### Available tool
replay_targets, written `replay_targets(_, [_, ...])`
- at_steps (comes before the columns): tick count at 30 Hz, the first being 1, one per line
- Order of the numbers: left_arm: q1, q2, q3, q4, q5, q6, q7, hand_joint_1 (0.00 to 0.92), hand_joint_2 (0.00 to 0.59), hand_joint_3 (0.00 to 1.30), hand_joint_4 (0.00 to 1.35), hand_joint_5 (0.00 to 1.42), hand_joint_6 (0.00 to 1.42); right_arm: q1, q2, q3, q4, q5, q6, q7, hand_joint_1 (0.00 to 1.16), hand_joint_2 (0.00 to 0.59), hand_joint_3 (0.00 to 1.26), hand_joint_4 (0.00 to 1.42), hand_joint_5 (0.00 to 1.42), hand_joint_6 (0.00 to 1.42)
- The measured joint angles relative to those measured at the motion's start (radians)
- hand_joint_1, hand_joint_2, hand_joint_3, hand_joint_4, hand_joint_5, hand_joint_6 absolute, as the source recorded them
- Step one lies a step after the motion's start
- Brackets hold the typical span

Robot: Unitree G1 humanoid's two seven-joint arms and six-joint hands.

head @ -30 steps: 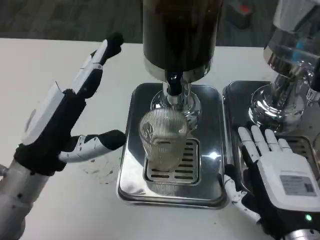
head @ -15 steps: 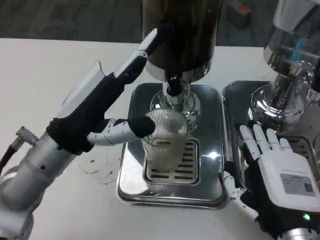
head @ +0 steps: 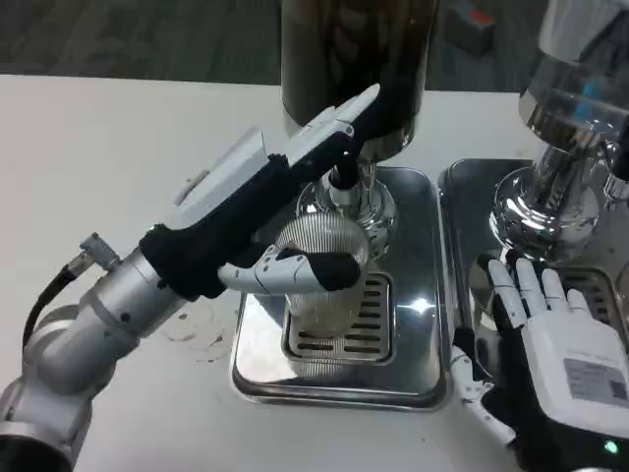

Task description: Grasp the cup under the faucet to collect the drink, then remove the cup.

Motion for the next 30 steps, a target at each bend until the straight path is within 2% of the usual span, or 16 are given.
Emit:
replay_targets(12, [0.015,0.008,0.008,-0.078,0.122,-0.043,0.037,0.0,0.103,0.0,0.0,0.04,0.01,-0.01,0.0,0.001,0.001,0.0,0.0,0.0,0.19,0.531,0.08,0.0,0.0,0.03])
replay_targets(22, [0.019,0.024,0.025,-0.132,0.311,-0.069,0.149,0.0,0.104,0.0,0.0,0.05,0.01,-0.019,0.008,0.001,0.004,0.008,0.0,-0.001,0.19,0.531,0.08,0.0,0.0,0.03])
replay_targets(26, [0.019,0.03,0.024,-0.134,0.344,-0.07,0.183,0.0,0.104,0.0,0.0,0.06,0.01,-0.024,0.02,0.0,0.004,0.025,0.0,-0.001,0.2,0.531,0.08,0.0,0.0,0.03])
replay_targets(30, [0.019,0.035,0.018,-0.134,0.348,-0.07,0.2,0.0,0.105,0.0,0.0,0.06,0.02,-0.027,0.034,-0.005,0.004,0.052,-0.001,-0.001,0.22,0.502,0.07,0.0,0.0,0.06])
